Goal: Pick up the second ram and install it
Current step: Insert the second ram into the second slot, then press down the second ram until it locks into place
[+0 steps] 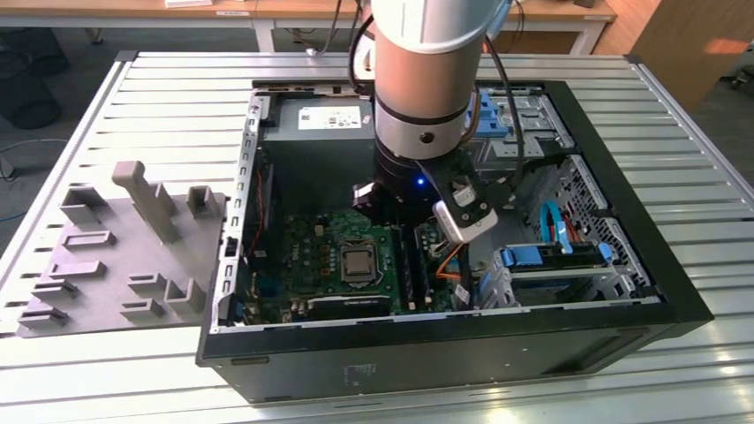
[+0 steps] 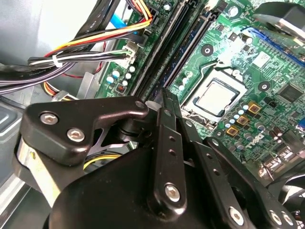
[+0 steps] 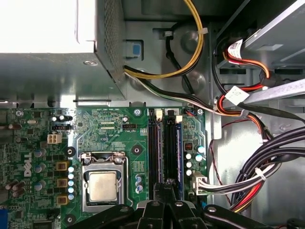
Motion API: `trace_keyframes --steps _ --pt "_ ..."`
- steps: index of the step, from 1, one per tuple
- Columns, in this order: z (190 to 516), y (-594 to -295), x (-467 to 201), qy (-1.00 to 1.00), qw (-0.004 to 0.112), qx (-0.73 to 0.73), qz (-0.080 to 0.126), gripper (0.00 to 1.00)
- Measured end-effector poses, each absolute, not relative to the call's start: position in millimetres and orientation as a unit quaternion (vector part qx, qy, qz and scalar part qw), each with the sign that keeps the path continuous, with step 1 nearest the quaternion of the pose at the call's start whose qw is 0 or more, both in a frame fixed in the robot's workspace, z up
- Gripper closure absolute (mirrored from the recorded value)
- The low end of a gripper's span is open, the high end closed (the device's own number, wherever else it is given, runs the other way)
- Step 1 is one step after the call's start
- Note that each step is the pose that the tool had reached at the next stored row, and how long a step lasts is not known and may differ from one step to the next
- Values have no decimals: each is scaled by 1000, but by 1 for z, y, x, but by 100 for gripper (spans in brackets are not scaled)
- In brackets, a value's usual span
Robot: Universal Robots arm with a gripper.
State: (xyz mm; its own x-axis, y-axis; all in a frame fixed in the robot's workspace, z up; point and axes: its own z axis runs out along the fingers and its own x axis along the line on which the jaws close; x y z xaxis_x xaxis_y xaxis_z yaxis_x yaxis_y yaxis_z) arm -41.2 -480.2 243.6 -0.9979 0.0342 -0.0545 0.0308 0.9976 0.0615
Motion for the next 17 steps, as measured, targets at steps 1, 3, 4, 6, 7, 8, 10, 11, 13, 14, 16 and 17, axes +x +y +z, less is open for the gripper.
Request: trace_keyframes --steps 1,3,4,6,7,8,10,11,13,14,16,17 --pt "244 -480 -41 999 28 16 30 89" --pt "244 -480 -41 999 28 16 30 89" --pt "245 -480 -41 999 28 16 30 89" --pt "245 -480 -41 999 28 16 30 89" --pt "245 -480 -41 999 28 16 30 89" --pt "245 -480 -41 999 28 16 30 89" --pt "246 -480 -41 999 28 16 30 89" --pt "246 -480 -41 999 28 16 30 89" --pt "247 -480 -41 999 28 16 30 89" --pt "247 -480 -41 999 28 16 30 89" --pt "247 -480 -41 999 28 16 30 89" --pt "248 -480 -41 999 28 16 30 89"
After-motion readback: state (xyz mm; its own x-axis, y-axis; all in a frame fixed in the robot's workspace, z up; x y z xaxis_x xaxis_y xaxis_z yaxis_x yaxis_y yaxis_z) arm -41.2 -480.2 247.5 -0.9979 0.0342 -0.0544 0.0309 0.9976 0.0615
